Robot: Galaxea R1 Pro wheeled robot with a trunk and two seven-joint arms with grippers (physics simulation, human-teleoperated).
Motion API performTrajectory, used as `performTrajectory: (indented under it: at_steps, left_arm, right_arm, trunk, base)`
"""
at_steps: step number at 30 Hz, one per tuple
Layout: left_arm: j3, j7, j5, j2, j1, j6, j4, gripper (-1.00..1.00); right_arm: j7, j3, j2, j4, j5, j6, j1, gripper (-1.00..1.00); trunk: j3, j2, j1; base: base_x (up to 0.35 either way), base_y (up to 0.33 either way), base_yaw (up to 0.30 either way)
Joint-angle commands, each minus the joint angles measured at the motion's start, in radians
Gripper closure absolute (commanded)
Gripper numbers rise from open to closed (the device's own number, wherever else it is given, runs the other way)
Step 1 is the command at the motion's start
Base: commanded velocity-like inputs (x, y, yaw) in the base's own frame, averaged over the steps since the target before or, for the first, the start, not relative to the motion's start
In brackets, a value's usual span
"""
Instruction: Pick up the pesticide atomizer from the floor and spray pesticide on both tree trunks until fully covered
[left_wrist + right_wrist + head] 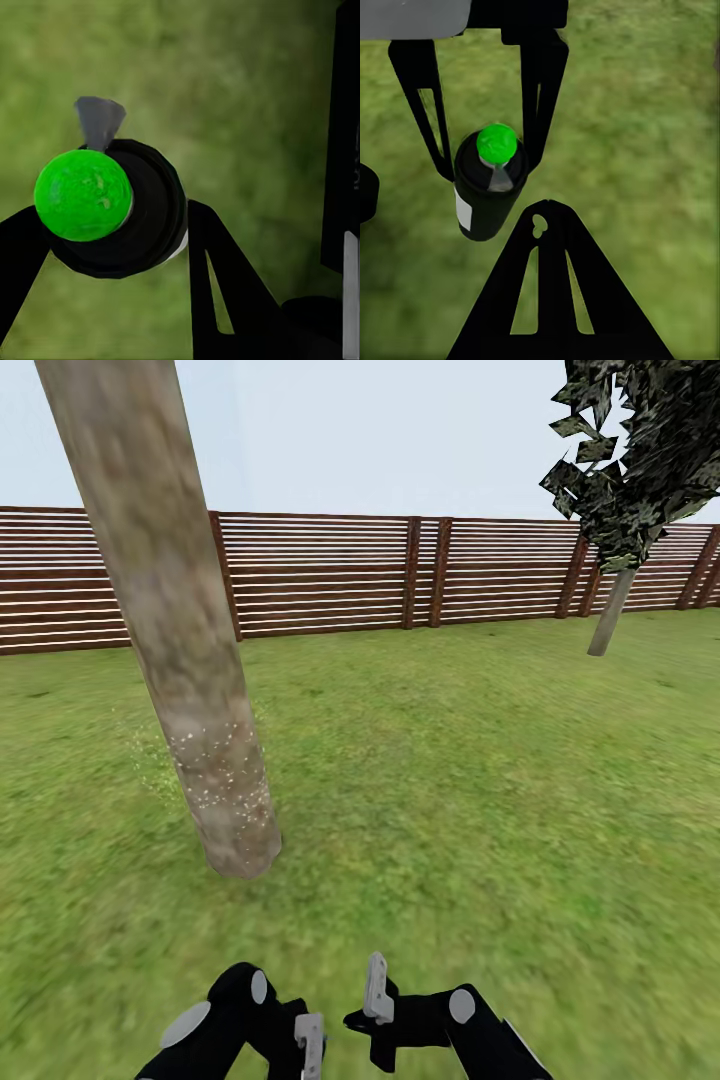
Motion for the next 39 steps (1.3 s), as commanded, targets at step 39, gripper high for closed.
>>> performTrajectory:
  at_steps: [39]
  left_arm:
    - [0.0, 0.008, 0.03, -0.048, -0.022, 0.0, 0.001, 1.0]
  right_arm:
    - [0.0, 0.0, 0.0, 0.0, -0.001, 0.0, 0.0, 1.0]
  trunk:
    - [0.0, 0.0, 0.0]
  base:
    - [0.0, 0.0, 0.0]
